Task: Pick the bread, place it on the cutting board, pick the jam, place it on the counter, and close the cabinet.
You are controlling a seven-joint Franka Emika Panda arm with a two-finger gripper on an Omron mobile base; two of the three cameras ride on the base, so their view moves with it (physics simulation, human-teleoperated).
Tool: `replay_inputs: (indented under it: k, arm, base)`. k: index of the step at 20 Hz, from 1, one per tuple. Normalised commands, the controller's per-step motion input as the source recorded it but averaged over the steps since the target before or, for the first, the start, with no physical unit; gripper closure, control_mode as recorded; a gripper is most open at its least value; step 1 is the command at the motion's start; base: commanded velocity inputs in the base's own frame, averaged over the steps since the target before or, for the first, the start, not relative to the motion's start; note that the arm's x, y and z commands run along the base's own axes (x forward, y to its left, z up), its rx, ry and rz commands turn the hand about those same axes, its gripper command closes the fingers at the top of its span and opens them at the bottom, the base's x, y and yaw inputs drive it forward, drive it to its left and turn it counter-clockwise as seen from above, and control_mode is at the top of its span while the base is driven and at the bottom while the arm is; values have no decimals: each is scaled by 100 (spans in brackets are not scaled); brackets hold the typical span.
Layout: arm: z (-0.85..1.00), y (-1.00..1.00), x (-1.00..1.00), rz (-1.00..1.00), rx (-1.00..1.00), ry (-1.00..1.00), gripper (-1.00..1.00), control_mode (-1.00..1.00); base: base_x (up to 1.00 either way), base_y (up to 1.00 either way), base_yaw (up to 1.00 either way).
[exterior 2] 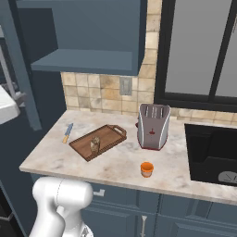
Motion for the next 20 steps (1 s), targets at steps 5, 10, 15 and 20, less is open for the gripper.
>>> replay_inputs:
  k: [5,10,15,20]
  arm:
    - [-18,-18,79,11,0,0,-100,-100]
    - [-17,-15,75,12,0,0,-100,-100]
    - [-16,-11,71,12,0,0,-100,-100]
    - [-14,-9,66,12,0,0,-100,-100]
  base:
    - [0,0,0]
    - [0,0,0]
    - [0,0,0]
    - [0,0,0]
